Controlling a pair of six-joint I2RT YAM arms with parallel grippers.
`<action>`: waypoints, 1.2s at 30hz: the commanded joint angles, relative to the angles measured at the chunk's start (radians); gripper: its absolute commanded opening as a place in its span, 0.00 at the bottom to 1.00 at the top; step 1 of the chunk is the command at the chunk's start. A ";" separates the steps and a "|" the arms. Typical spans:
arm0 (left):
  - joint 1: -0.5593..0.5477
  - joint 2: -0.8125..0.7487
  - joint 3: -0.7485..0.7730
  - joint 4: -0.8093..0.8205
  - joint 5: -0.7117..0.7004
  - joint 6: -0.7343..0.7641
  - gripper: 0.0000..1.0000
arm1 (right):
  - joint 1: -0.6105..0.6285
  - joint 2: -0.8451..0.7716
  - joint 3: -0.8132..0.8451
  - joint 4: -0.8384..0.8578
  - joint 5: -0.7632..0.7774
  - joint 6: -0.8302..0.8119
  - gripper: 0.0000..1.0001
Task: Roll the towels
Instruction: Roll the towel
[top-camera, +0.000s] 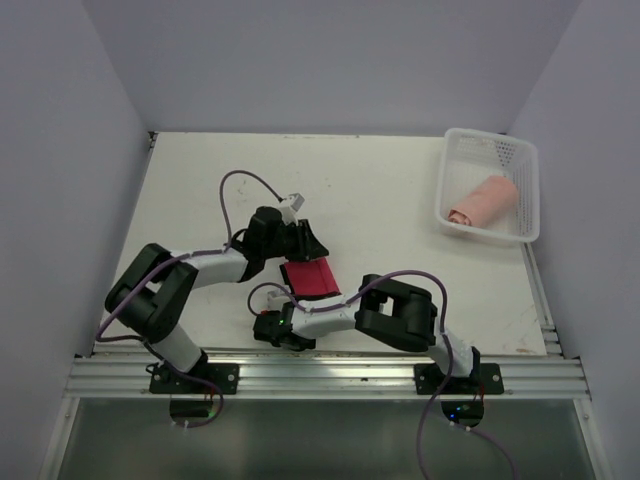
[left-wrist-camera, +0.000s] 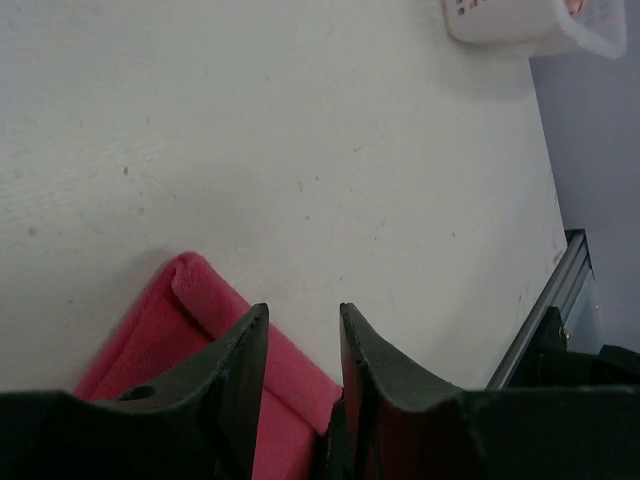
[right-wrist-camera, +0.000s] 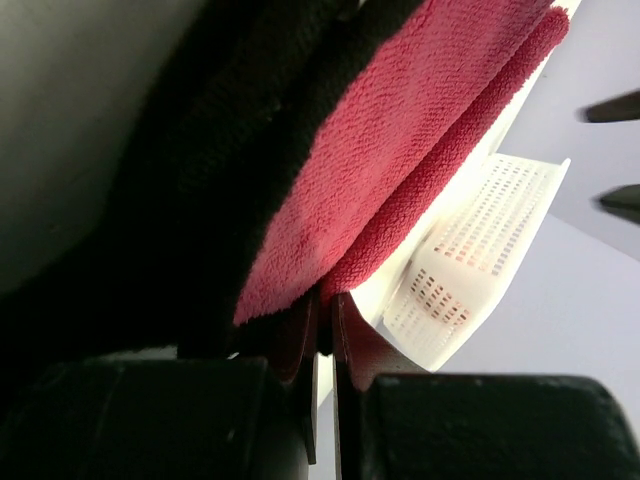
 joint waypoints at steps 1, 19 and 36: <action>-0.011 0.050 -0.033 0.109 0.134 -0.028 0.38 | 0.011 0.053 0.000 0.045 -0.183 0.040 0.00; -0.020 0.178 -0.094 0.113 0.008 0.000 0.35 | 0.011 0.042 0.000 0.048 -0.172 0.038 0.00; -0.026 0.181 -0.160 0.138 -0.105 0.002 0.24 | 0.016 -0.310 -0.160 0.138 -0.163 0.210 0.47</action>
